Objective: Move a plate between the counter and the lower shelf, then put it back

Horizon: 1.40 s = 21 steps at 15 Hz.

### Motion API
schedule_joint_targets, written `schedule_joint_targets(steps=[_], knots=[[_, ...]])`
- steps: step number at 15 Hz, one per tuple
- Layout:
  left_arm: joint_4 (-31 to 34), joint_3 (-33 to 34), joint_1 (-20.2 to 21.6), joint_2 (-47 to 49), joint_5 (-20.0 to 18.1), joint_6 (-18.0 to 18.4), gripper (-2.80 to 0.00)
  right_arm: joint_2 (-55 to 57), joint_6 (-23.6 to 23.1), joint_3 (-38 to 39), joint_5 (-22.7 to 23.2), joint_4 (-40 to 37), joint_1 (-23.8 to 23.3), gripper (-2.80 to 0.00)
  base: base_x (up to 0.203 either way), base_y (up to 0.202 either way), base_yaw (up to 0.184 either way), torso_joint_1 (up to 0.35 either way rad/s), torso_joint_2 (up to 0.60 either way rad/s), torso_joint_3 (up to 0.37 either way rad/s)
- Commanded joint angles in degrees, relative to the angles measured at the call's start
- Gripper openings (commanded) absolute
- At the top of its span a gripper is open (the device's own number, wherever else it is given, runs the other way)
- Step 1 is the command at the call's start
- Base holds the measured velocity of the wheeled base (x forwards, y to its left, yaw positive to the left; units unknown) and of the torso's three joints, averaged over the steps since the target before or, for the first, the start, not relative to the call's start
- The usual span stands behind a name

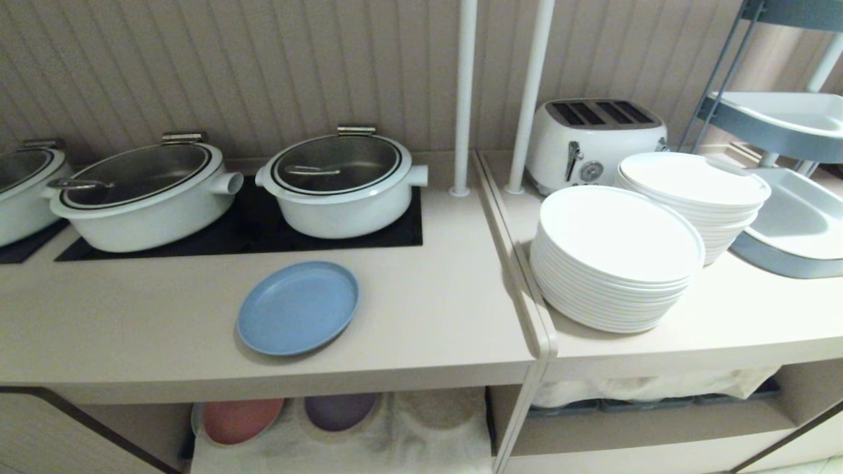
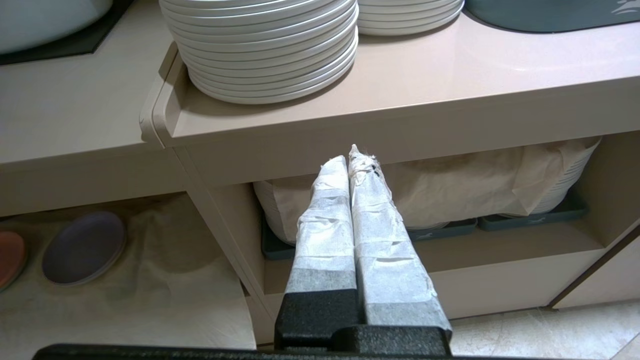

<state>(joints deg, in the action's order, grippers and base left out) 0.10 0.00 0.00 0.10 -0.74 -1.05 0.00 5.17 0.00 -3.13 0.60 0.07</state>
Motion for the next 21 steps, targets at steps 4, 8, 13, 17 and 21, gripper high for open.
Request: schedule_joint_targets(steps=[4,8,13,17,21], knots=[[0.0,0.0,0.0,-0.1,0.0,-0.1,-2.80,0.0,0.0,0.0,0.0,0.0,0.0,-2.80,0.000,0.000,0.000,0.000,0.00,0.000],[0.1,0.0,0.0,-0.1,0.0,-0.1,-2.80,0.0,0.0,0.0,0.0,0.0,0.0,-2.80,0.000,0.000,0.000,0.000,0.00,0.000],[0.1,0.0,0.0,-0.1,0.0,-0.1,-2.80,0.0,0.0,0.0,0.0,0.0,0.0,-2.80,0.000,0.000,0.000,0.000,0.00,0.000],[0.1,0.0,0.0,-0.1,0.0,-0.1,-2.80,0.0,0.0,0.0,0.0,0.0,0.0,-2.80,0.000,0.000,0.000,0.000,0.00,0.000],[0.1,0.0,0.0,-0.1,0.0,-0.1,-2.80,0.0,0.1,0.0,0.0,-0.1,0.0,-2.80,0.000,0.000,0.000,0.000,0.00,0.000]])
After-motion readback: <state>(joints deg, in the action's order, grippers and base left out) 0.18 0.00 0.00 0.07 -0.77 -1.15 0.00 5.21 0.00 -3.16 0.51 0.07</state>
